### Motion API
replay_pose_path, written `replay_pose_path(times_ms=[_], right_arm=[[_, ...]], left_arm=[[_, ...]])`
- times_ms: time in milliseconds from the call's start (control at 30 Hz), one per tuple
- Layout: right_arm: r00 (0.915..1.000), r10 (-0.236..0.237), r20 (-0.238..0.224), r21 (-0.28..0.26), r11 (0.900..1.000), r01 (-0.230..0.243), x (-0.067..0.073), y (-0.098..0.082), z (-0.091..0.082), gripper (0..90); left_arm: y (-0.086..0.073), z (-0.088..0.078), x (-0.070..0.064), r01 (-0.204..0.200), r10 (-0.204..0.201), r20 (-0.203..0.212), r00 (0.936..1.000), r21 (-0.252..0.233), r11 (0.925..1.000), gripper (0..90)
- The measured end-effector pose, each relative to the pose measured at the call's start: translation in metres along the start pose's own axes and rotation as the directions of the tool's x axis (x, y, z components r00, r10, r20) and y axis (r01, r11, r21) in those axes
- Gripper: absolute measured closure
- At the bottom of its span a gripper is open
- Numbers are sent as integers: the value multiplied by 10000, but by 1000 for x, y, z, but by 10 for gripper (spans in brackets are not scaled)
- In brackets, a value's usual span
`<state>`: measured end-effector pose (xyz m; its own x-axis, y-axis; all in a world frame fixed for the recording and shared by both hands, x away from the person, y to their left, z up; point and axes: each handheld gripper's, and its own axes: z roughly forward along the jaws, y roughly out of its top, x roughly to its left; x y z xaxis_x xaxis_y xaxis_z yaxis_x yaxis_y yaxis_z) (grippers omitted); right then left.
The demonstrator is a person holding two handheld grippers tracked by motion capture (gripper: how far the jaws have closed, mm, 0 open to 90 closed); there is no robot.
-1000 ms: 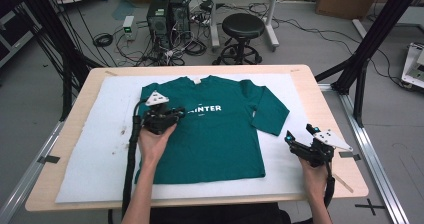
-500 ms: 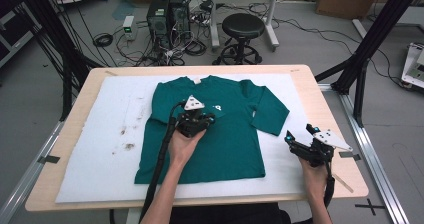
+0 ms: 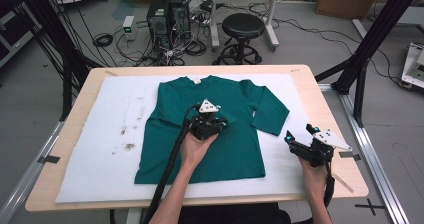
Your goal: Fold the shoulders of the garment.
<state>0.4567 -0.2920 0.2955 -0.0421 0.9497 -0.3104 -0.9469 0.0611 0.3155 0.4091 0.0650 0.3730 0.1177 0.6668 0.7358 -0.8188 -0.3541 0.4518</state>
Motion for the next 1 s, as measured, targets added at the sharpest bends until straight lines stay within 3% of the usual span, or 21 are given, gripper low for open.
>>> replay_pose_path(times_ms=[433, 467, 600, 1000], right_arm=[[10000, -60, 18, 35, 10000, 60, 0, 0, 0, 202], [10000, -46, 15, 44, 10000, 46, 0, 0, 0, 202], [10000, -39, -4, 48, 10000, 39, 0, 0, 1, 202], [10000, -2, 39, 108, 9999, 2, 0, 0, 1, 202]], left_arm=[[-3, 9, -3, -115, 100, 304, 9995, 495, 9987, 852], [-3, 9, -4, -73, 56, 411, 9991, 429, 9991, 832], [-1, 5, -6, -91, 84, 309, 9995, 243, 9997, 537], [2, -25, 3, -357, 357, 7, 9994, 349, 9988, 365]])
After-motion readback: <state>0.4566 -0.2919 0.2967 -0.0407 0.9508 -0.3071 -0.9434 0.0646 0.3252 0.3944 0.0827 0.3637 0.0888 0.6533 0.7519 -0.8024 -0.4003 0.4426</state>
